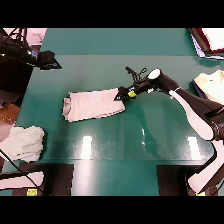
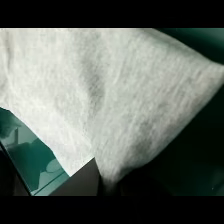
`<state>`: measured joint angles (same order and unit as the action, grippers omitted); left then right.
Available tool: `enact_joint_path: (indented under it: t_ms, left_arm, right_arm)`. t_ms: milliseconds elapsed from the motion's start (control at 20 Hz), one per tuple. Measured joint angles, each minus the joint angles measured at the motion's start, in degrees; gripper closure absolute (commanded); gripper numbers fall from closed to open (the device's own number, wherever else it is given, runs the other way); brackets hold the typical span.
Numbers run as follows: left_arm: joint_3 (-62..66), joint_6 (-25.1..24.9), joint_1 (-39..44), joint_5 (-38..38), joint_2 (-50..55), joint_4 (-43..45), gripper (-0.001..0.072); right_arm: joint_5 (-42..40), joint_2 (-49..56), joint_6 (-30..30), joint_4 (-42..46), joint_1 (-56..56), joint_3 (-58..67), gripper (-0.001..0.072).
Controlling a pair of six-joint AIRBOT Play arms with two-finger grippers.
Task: Fold the shirts.
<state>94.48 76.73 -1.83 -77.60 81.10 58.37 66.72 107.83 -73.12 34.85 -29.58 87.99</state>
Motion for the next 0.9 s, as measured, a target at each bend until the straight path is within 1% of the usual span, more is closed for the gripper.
enact_joint_path:
  t_ms: [150,300,400,600,700,900]
  left_arm:
    - [0.0,-0.4,4.3,0.5,0.0,0.0,0.0685]
    - [0.0,-0.6,9.2,1.3,0.0,-0.1,0.0685]
    - [0.0,-0.7,11.8,2.3,0.0,-0.1,0.0685]
    - [0.0,-0.7,16.2,5.5,0.0,-0.1,0.0685]
    - [0.0,-0.7,18.1,7.1,0.0,-0.1,0.0685]
    - [0.0,-0.7,20.7,9.2,0.0,-0.1,0.0685]
  right_arm:
    - [1.1,-1.0,0.2,0.0,2.2,2.6,0.0695]
    - [0.3,-5.0,0.2,0.0,8.0,3.7,0.0696]
    - [-0.8,-8.7,0.1,0.8,13.8,4.1,0.0695]
    - [-3.6,-15.4,-2.0,6.6,27.7,4.3,0.0695]
    - [-5.7,-17.8,-2.8,9.0,35.1,4.4,0.0696]
    - [-10.1,-19.5,-3.5,10.8,47.7,4.4,0.0697]
